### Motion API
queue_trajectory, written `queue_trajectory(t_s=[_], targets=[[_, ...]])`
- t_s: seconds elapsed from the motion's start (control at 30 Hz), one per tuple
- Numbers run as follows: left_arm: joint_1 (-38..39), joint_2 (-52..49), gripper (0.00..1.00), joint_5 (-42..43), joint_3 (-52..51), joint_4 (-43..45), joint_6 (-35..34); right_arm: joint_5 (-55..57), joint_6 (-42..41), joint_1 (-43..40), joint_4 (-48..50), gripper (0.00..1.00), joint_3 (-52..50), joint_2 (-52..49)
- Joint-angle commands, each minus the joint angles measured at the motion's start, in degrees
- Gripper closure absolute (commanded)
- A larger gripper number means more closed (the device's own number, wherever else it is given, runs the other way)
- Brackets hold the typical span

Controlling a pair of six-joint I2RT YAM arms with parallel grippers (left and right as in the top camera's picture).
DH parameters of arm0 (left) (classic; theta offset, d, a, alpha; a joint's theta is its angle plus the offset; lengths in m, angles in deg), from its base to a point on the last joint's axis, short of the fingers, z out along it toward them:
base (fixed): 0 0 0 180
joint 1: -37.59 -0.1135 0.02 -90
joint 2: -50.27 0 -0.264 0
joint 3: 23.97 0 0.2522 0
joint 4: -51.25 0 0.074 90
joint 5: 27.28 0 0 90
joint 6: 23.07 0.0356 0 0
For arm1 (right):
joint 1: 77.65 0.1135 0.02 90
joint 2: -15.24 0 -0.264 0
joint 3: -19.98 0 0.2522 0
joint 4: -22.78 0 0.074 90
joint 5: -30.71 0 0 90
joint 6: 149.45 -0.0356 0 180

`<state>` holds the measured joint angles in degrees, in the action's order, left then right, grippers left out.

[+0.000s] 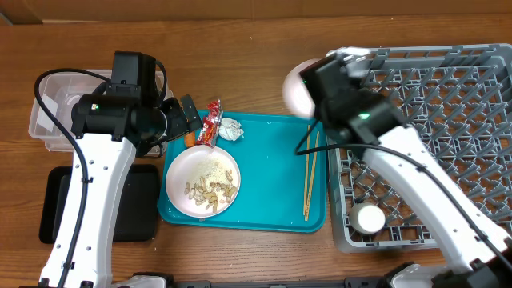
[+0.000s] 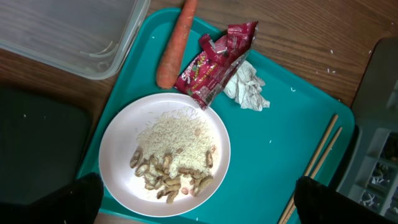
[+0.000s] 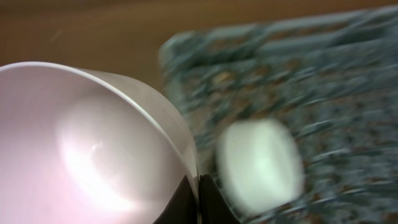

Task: Sort waste into correct bins and load items into the dishwasher
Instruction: 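Lift the second bowl and set it in the dish rack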

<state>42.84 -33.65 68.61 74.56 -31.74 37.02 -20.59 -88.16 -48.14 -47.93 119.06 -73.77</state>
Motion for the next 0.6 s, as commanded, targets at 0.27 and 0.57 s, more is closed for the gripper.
queue_trajectory(t_s=[0.27,0.57], targets=[[-0.2,-0.2,0.0,-0.5,0.7,0.0,-0.5,36.2,0.5,-16.8,-0.9,0.96,-0.7,-4.9],[-0.2,-0.2,0.0,-0.5,0.7,0.0,-0.5,33.2,0.0,-20.3,-6.1,0.96,-1.0,-11.7]])
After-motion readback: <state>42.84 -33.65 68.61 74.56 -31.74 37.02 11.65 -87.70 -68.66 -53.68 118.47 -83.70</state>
